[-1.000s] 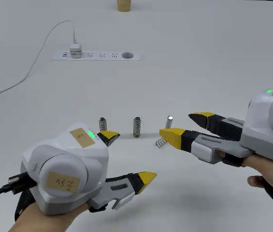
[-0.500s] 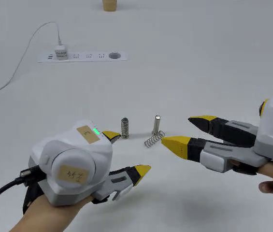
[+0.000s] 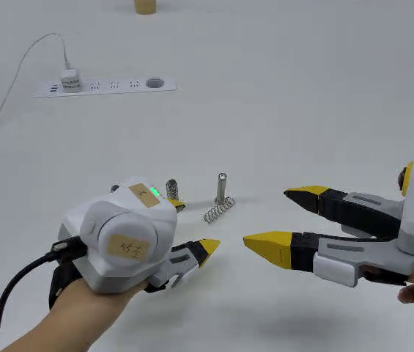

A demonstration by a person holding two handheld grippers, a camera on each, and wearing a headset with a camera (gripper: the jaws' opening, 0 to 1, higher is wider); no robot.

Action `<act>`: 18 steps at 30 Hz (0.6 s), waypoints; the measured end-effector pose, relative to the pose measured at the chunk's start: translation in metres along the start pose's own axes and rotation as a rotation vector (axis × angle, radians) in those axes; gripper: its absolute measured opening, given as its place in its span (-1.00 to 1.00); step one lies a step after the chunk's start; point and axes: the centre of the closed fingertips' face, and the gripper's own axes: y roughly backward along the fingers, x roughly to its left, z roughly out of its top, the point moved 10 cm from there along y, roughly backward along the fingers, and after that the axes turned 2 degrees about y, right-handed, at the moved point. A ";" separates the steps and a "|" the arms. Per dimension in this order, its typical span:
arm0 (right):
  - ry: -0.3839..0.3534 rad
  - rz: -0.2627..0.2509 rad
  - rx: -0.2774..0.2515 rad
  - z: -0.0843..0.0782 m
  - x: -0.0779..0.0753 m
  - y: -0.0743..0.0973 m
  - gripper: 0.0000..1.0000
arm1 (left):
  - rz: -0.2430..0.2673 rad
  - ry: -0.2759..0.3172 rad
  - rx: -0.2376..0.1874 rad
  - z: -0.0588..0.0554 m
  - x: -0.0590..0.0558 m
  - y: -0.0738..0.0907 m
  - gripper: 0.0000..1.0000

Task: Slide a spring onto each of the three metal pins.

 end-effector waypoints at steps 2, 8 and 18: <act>-0.006 0.000 0.007 -0.002 -0.001 0.001 0.29 | -0.001 -0.001 0.004 0.000 0.001 -0.004 -0.22; -0.001 0.003 0.003 -0.008 0.003 0.004 0.42 | -0.010 0.020 0.001 0.001 0.004 -0.015 -0.31; 0.000 0.008 0.017 -0.017 0.006 0.004 0.57 | -0.024 0.009 0.022 -0.001 0.010 -0.029 -0.53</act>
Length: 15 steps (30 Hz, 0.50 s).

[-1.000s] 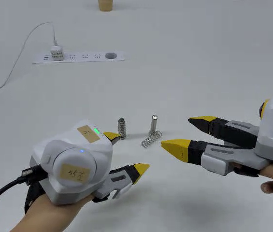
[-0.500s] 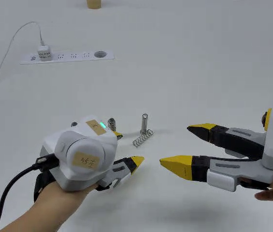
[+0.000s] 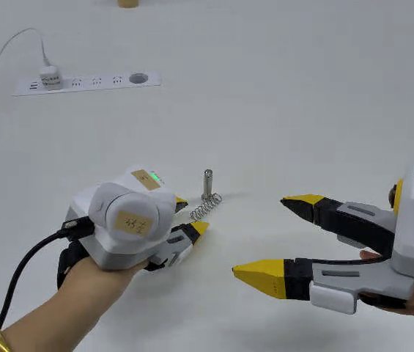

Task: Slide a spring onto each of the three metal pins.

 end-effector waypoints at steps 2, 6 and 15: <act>0.002 0.001 0.004 -0.002 0.000 0.000 0.59 | -0.005 0.005 0.001 0.000 0.000 -0.002 -0.55; 0.011 0.003 0.013 -0.003 0.001 0.000 0.61 | -0.010 0.011 0.007 0.000 0.000 -0.006 -0.57; -0.012 -0.019 0.005 -0.004 -0.001 0.001 0.60 | -0.011 0.022 0.022 -0.001 -0.001 -0.009 -0.69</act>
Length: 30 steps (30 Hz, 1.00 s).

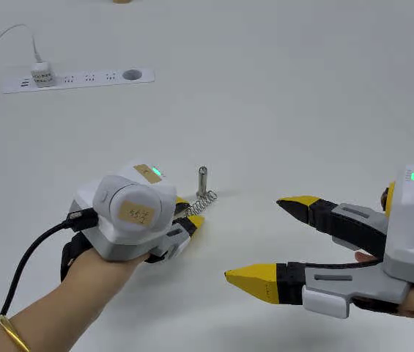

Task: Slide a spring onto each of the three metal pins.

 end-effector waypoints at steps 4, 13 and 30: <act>-0.005 -0.008 -0.001 0.000 -0.001 0.001 0.59 | 0.004 0.008 0.005 0.000 0.001 -0.001 -0.76; -0.028 -0.024 -0.011 0.001 -0.003 0.000 0.53 | -0.008 0.021 0.008 -0.001 0.000 -0.001 -0.79; -0.141 -0.054 -0.073 0.013 -0.006 0.001 0.41 | -0.011 -0.053 -0.049 0.009 -0.014 0.026 -0.80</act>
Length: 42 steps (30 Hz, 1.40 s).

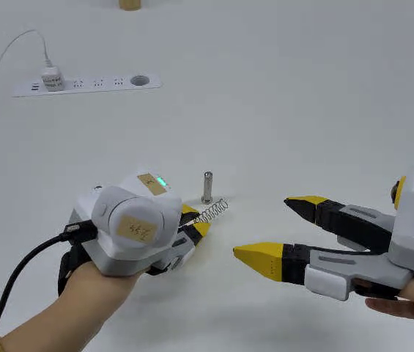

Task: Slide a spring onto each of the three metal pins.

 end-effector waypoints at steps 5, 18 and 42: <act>-0.036 -0.011 -0.040 0.006 -0.001 -0.001 0.38 | 0.000 -0.008 -0.047 0.004 -0.003 0.015 -0.79; -0.177 0.006 -0.084 0.012 0.003 -0.012 0.18 | 0.015 -0.007 -0.153 0.015 -0.011 0.047 -0.79; -0.359 0.139 -0.136 0.024 0.026 -0.034 -0.37 | 0.020 0.039 -0.296 0.029 -0.020 0.077 -0.79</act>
